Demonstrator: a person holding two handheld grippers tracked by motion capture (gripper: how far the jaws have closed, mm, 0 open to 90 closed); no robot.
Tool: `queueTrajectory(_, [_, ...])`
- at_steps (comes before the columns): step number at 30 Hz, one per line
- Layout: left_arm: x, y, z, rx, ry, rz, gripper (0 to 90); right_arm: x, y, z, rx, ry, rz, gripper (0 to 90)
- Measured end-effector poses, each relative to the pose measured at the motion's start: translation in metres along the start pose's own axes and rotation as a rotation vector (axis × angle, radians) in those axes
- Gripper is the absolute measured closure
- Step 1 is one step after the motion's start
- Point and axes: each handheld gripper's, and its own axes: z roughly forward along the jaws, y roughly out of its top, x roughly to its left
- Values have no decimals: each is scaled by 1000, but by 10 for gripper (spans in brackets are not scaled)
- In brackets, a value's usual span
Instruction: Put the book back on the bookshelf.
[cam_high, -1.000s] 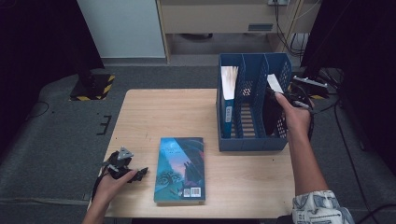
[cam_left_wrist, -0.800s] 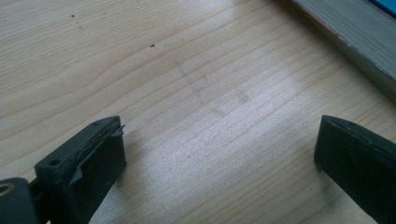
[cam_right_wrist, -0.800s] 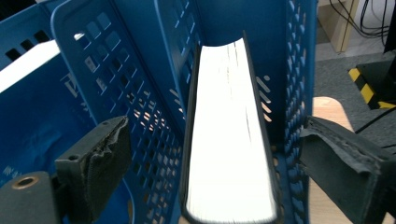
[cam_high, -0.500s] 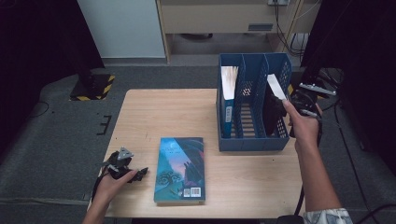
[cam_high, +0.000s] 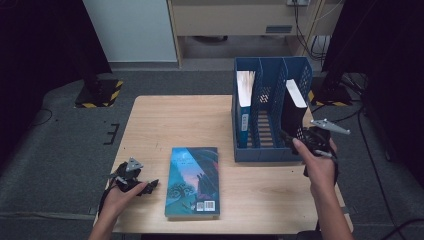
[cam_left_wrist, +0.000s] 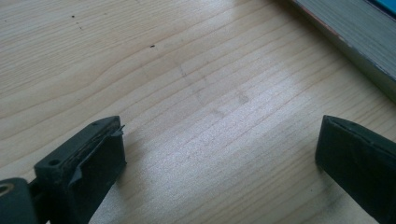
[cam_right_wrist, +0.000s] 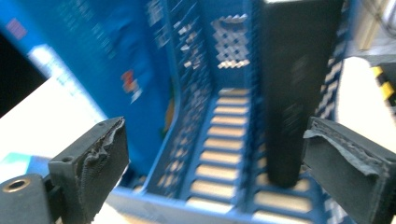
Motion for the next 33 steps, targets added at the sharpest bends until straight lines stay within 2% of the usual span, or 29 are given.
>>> queueTrajectory(5, [0, 0, 0, -3, 0, 0, 8, 28, -21, 8, 34, 66, -42, 87])
queueTrajectory(9, [0, -1, 0, -4, 1, 0, 7, 47, -30, 17, 66, 92, -81, 93])
queueTrajectory(15, [-1, -1, 0, -5, 0, -1, 6, 76, -42, 28, 102, 156, -126, 94])
queueTrajectory(26, [-2, 0, 0, 1, -11, 9, 6, 123, -67, 44, 162, 220, -210, 104])
queueTrajectory(33, [-3, 3, 1, 7, -20, 15, 13, 151, -83, 55, 216, 284, -251, 127])
